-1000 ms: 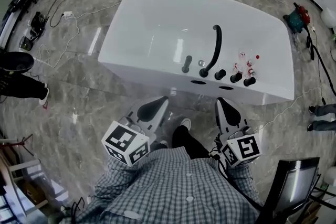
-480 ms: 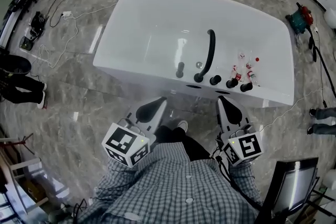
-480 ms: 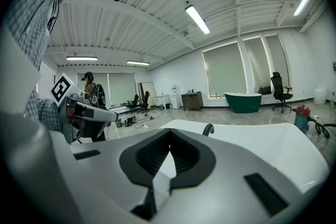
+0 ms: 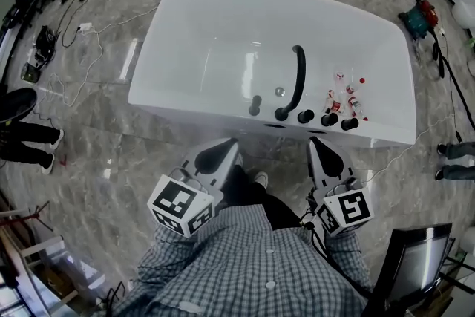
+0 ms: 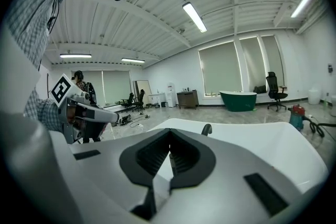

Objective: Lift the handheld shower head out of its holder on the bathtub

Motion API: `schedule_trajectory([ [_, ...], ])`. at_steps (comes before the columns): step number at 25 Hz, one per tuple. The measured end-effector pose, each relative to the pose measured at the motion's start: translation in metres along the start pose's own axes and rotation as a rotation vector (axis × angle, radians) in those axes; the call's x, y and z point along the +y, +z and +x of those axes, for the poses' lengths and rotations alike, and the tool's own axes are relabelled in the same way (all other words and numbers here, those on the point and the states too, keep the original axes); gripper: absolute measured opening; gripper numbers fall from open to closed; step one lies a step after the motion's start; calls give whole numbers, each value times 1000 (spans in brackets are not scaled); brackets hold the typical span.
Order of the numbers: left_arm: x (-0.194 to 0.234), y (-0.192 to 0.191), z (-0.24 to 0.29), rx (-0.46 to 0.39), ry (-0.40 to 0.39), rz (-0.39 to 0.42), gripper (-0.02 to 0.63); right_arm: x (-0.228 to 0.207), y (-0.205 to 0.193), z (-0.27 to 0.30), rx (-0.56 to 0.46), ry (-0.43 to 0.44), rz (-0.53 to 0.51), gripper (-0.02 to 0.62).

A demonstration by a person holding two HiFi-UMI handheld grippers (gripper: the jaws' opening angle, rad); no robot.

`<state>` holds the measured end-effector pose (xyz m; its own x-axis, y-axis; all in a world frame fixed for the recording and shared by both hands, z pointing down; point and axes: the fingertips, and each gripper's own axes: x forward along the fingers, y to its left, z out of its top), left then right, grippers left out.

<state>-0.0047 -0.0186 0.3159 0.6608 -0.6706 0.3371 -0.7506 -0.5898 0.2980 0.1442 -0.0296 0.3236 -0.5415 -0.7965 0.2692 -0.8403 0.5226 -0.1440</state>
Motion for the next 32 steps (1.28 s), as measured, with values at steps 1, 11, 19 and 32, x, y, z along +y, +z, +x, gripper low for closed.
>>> schedule_trajectory([
  [1, 6, 2, 3, 1, -6, 5, 8, 0, 2, 5, -3, -8, 0, 15],
  [11, 65, 17, 23, 40, -76, 27, 8, 3, 17, 63, 3, -71, 6, 15],
  [19, 105, 20, 32, 65, -123, 16, 8, 4, 25, 105, 13, -112, -2, 15],
  [32, 149, -3, 53, 106, -112, -44, 8, -3, 5, 146, 94, -93, 7, 15],
])
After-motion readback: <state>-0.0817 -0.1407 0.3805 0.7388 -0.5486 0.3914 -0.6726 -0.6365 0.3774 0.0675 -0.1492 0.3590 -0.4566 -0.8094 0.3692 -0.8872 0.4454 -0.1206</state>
